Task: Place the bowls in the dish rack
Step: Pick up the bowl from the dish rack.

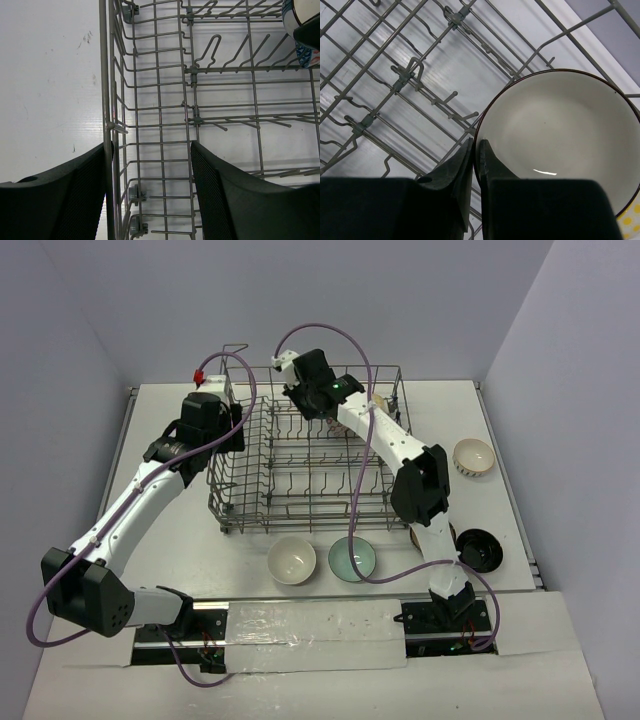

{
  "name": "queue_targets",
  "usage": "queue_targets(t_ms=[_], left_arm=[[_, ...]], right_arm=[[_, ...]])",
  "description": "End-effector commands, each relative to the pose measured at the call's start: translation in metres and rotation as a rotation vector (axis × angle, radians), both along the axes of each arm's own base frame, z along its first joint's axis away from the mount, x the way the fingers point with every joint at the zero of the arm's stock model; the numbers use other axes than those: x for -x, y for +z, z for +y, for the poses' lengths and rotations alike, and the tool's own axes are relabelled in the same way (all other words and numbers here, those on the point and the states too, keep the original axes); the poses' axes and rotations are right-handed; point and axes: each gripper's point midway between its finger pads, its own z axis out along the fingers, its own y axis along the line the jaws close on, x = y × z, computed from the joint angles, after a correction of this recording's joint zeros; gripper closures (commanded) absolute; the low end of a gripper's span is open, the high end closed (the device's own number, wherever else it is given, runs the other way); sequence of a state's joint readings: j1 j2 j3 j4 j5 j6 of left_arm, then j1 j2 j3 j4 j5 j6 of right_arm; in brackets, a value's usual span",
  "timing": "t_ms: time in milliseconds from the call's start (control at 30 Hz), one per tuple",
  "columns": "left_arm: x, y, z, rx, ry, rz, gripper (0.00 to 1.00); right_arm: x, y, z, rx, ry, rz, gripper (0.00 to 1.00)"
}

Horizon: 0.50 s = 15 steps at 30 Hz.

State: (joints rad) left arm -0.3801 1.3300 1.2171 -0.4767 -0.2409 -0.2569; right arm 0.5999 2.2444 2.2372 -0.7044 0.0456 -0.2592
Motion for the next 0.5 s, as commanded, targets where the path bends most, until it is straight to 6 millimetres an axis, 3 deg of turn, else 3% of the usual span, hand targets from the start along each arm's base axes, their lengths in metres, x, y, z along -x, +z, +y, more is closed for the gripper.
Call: queue_targets(t_ms=[0, 200, 300, 467], left_arm=[[0.000, 0.010, -0.011, 0.050, -0.031, -0.031, 0.32], [0.000, 0.010, -0.012, 0.055, -0.032, -0.031, 0.32], [0.000, 0.012, -0.012, 0.059, -0.034, -0.039, 0.31], [0.000, 0.014, -0.013, 0.058, -0.039, -0.044, 0.30]], right_arm=[[-0.002, 0.014, -0.014, 0.028, -0.039, -0.029, 1.00], [-0.001, 0.027, -0.018, 0.018, -0.061, -0.055, 1.00], [0.004, 0.049, -0.018, -0.001, -0.070, -0.089, 1.00], [0.022, 0.102, -0.014, -0.050, -0.061, -0.164, 1.00]])
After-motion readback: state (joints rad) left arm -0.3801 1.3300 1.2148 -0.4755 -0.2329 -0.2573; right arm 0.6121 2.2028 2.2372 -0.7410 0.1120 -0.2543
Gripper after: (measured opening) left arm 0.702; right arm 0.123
